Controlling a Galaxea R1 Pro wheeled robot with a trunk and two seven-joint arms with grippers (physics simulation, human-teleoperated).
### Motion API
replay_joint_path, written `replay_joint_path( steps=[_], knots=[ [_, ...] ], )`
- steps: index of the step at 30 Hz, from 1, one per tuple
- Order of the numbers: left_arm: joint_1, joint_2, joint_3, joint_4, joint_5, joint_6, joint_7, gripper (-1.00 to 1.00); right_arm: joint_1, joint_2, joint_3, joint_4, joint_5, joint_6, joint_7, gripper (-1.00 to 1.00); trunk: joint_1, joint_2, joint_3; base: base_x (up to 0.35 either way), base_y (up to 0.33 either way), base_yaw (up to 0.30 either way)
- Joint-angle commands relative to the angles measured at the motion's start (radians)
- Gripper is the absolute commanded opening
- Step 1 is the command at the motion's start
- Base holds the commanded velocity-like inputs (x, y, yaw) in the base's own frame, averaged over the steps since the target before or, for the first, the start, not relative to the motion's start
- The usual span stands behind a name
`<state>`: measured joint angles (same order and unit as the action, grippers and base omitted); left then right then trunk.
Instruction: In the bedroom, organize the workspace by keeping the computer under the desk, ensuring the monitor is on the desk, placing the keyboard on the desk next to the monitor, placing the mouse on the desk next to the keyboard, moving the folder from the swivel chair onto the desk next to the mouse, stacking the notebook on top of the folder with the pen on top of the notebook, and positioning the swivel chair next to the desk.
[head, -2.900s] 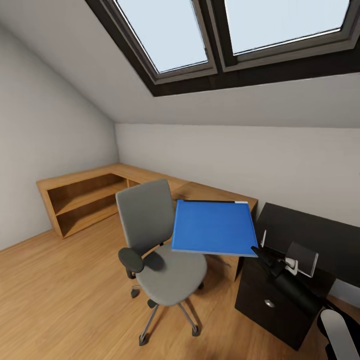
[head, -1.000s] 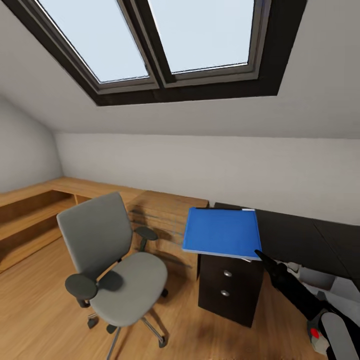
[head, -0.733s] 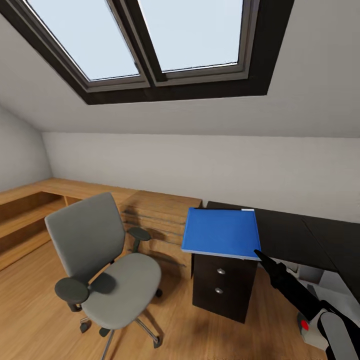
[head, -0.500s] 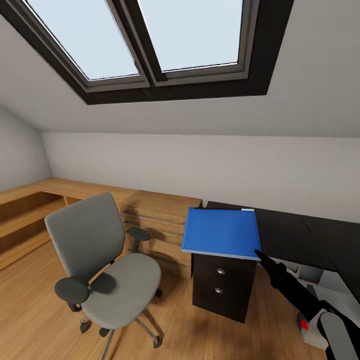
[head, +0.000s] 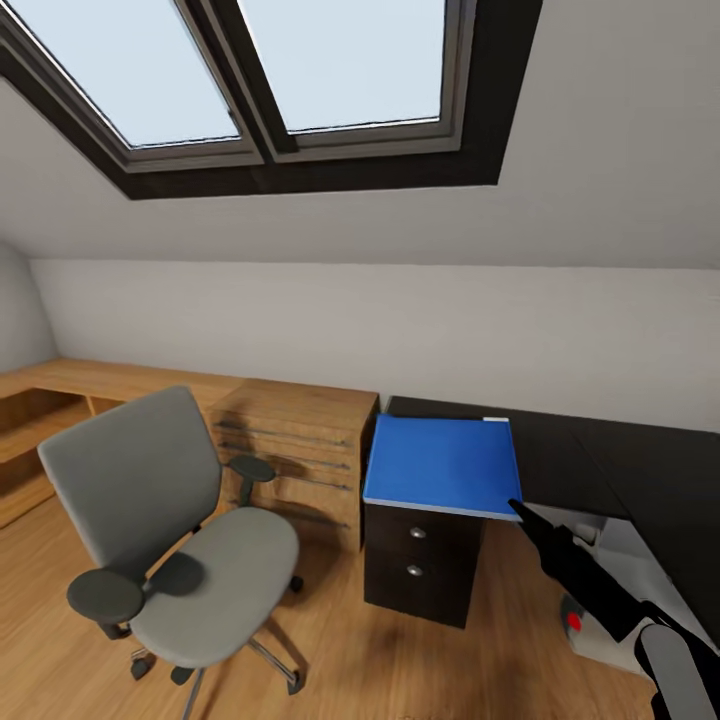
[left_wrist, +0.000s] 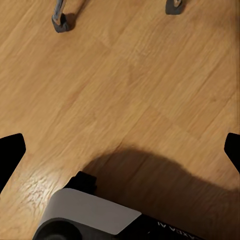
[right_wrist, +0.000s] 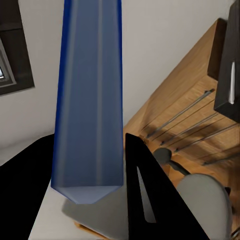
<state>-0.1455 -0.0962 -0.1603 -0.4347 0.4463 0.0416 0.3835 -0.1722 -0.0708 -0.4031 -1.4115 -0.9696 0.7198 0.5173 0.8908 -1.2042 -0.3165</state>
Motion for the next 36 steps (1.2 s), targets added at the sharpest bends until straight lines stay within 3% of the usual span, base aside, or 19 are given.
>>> replay_joint_path(
  steps=[1,32,36],
  knots=[
    [0.000,0.001,-0.008,-0.002,0.006,0.004,0.009,1.00,-0.001,0.000,-0.002,0.000,-0.004,0.007,0.001,-1.00,0.000,-0.001,-0.002,0.000,0.000,-0.201],
    [0.000,-0.002,-0.008,-0.002,0.007,0.004,0.009,1.00,-0.001,0.001,-0.001,0.030,-0.006,0.007,0.006,-1.00,0.000,-0.001,-0.036,0.000,0.000,-0.181],
    [0.000,-0.002,-0.008,-0.002,0.007,0.004,0.009,1.00,-0.001,0.000,-0.004,0.094,-0.041,0.007,0.059,-1.00,0.000,-0.001,-0.036,0.000,0.000,-0.011]
  ],
)
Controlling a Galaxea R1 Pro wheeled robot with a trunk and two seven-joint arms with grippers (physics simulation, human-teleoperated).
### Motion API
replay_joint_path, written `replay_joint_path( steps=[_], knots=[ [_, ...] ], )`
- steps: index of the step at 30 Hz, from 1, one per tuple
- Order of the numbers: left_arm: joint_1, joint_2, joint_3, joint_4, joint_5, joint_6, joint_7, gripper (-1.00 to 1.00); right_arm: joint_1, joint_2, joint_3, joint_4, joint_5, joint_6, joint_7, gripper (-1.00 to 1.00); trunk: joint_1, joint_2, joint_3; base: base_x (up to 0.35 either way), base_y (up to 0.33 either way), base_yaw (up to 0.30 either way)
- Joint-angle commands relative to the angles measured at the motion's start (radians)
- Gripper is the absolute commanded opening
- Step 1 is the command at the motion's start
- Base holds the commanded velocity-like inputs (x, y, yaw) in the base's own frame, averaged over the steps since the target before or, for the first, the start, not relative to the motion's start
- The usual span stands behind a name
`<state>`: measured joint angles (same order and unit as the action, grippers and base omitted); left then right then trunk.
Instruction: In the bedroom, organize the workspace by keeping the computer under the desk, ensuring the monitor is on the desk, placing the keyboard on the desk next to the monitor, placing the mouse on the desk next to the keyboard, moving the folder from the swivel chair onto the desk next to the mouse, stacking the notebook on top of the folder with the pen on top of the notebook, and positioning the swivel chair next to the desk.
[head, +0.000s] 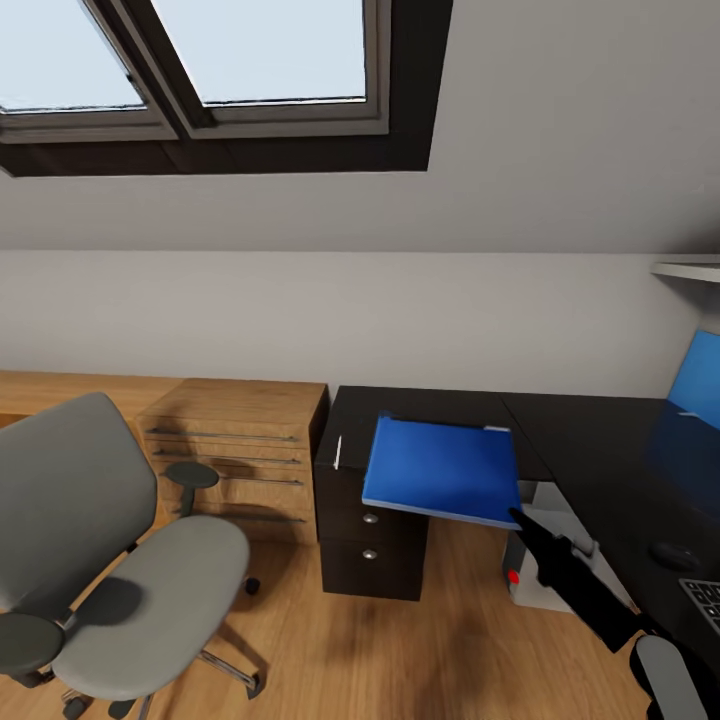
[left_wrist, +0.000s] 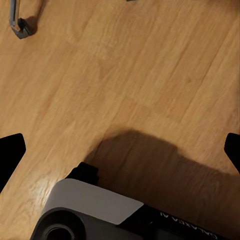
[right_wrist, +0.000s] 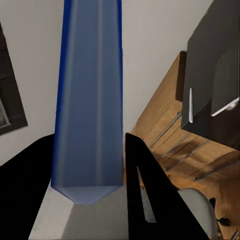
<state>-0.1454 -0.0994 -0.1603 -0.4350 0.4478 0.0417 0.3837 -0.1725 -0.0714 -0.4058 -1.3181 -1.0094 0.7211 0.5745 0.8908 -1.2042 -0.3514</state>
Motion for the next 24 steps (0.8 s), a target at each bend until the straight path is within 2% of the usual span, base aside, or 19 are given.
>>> replay_joint_path(
  steps=[1,6,24],
  knots=[
    [0.000,0.001,-0.008,-0.002,0.006,0.004,0.009,1.00,-0.001,0.000,-0.002,0.008,-0.009,0.006,0.021,-1.00,0.000,-0.001,-0.001,0.000,0.000,-0.004],
    [0.000,0.000,-0.008,-0.002,0.006,0.004,0.009,1.00,-0.001,-0.002,-0.001,0.022,-0.022,0.006,0.054,-1.00,0.000,-0.001,-0.001,0.000,0.000,-0.001],
    [0.000,0.000,-0.008,-0.002,0.005,0.004,0.009,1.00,-0.001,-0.008,-0.005,0.023,-0.024,0.007,0.062,-1.00,0.000,-0.001,-0.001,0.000,0.000,0.000]
  ],
)
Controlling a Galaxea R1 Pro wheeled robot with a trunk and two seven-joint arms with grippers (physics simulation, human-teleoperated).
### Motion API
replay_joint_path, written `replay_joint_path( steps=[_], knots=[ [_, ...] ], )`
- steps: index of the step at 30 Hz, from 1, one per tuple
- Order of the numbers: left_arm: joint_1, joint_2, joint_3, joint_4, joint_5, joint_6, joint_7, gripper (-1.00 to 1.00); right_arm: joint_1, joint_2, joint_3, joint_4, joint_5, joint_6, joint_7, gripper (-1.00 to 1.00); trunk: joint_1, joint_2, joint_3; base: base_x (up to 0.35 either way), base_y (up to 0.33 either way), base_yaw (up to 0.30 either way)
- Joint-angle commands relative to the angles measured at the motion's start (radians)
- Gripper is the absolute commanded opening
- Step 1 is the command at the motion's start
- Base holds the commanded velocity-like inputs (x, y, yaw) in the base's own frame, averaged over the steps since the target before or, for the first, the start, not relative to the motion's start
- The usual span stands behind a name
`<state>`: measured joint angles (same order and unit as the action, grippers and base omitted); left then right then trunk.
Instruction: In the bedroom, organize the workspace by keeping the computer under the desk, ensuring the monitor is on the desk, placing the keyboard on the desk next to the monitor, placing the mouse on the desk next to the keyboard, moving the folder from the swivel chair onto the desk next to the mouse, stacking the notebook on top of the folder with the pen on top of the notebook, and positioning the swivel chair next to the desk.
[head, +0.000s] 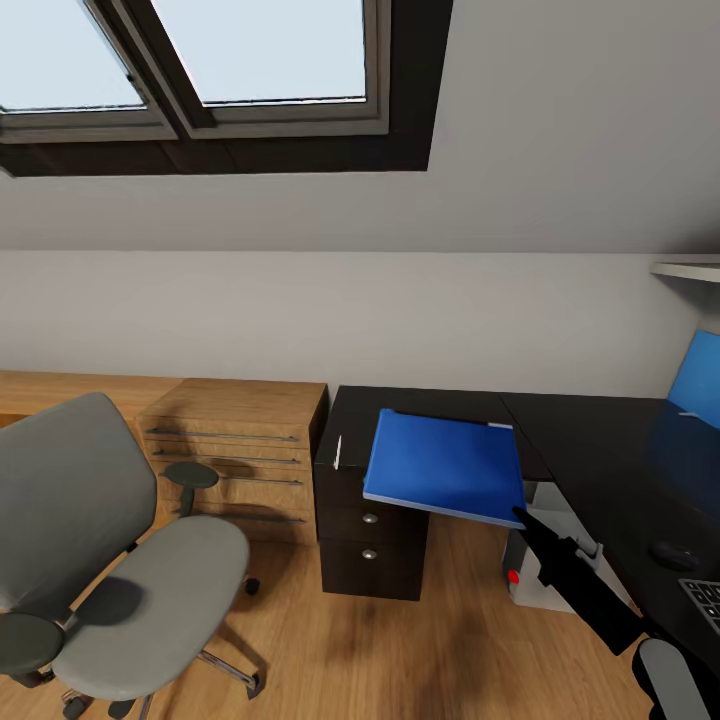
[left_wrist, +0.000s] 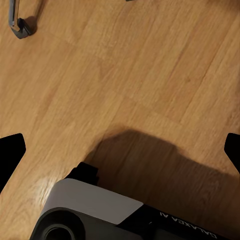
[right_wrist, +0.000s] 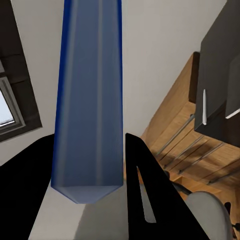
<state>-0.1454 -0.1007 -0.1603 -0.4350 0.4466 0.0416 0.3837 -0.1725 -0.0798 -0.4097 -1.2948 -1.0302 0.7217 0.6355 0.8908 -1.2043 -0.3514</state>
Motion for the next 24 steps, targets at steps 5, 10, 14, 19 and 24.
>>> replay_joint_path(
  steps=[5,10,14,19,24],
  knots=[
    [0.000,0.001,-0.008,-0.002,0.007,0.004,0.009,1.00,-0.001,0.000,-0.003,0.000,-0.002,0.005,0.000,-1.00,0.000,-0.001,-0.001,0.000,0.000,0.000],
    [0.000,0.001,-0.007,-0.002,0.006,0.004,0.009,1.00,-0.001,0.001,-0.006,0.005,-0.001,0.003,-0.003,-1.00,0.000,-0.001,-0.001,0.000,0.000,-0.005],
    [0.000,0.001,-0.007,-0.002,0.006,0.004,0.009,1.00,-0.001,0.002,-0.006,0.006,0.001,0.001,-0.005,-1.00,0.000,-0.001,0.002,0.000,0.000,-0.191],
    [0.000,0.001,-0.007,-0.002,0.006,0.004,0.009,1.00,-0.001,0.002,-0.005,0.007,0.002,0.001,-0.006,-1.00,0.000,-0.001,0.006,0.000,0.000,-0.237],
    [0.000,0.001,-0.007,-0.002,0.006,0.004,0.009,1.00,-0.001,0.002,-0.005,0.006,0.002,0.001,-0.007,-1.00,0.000,-0.001,0.010,0.000,0.000,-0.240]
  ],
)
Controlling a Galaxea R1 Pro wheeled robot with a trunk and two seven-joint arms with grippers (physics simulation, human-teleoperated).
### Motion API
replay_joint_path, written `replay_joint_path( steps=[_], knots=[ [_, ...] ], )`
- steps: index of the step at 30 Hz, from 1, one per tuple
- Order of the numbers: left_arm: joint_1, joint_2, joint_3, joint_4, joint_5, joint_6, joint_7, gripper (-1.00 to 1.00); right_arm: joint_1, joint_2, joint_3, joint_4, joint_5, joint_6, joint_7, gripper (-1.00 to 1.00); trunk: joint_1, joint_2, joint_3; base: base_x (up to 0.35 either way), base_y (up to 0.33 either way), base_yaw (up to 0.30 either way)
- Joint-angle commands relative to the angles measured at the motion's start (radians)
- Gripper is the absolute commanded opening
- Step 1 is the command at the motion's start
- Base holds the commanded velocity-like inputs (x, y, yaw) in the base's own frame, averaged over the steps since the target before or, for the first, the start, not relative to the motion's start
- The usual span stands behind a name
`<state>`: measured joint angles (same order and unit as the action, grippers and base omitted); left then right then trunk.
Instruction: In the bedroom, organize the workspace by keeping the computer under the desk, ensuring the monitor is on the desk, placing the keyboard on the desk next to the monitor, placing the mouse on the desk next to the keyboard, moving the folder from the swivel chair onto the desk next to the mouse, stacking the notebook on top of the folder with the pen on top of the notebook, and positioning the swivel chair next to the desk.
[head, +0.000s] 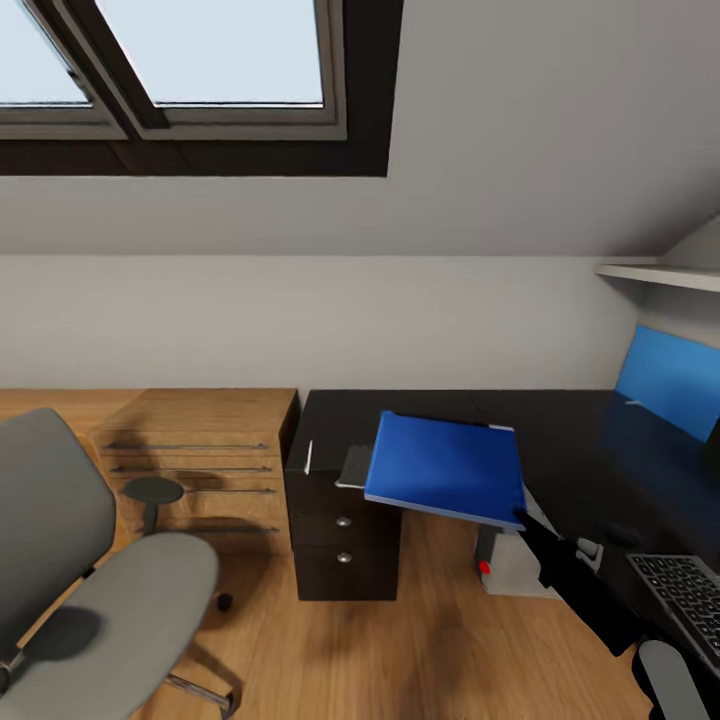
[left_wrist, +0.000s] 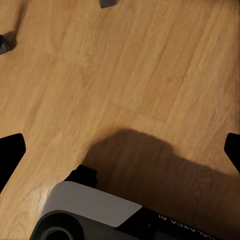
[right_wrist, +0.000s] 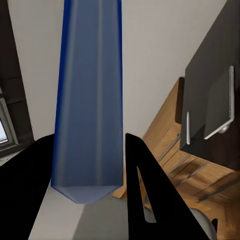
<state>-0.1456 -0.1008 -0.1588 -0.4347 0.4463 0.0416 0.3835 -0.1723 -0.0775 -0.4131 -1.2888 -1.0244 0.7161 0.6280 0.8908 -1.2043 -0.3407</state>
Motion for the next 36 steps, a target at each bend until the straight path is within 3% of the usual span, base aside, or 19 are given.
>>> replay_joint_path(
  steps=[1,13,22,36],
  knots=[
    [0.000,0.001,-0.008,-0.002,0.006,0.004,0.009,1.00,-0.001,0.000,-0.001,0.000,-0.003,0.006,0.001,-1.00,0.000,-0.001,0.000,0.000,0.000,-0.240],
    [0.000,0.001,-0.009,-0.002,0.006,0.004,0.009,1.00,-0.001,0.001,-0.001,0.000,-0.003,0.006,0.001,-1.00,0.000,-0.001,0.009,0.015,0.000,-0.242],
    [0.000,0.001,-0.010,-0.002,0.006,0.003,0.009,1.00,-0.001,0.001,-0.001,0.000,-0.003,0.006,0.001,-1.00,0.000,-0.001,0.015,0.263,0.000,-0.244],
    [0.000,0.001,-0.009,-0.002,0.006,0.003,0.009,1.00,-0.001,0.001,0.000,0.024,-0.003,0.006,0.005,-1.00,0.000,-0.001,0.015,0.222,-0.053,-0.021]
  ],
)
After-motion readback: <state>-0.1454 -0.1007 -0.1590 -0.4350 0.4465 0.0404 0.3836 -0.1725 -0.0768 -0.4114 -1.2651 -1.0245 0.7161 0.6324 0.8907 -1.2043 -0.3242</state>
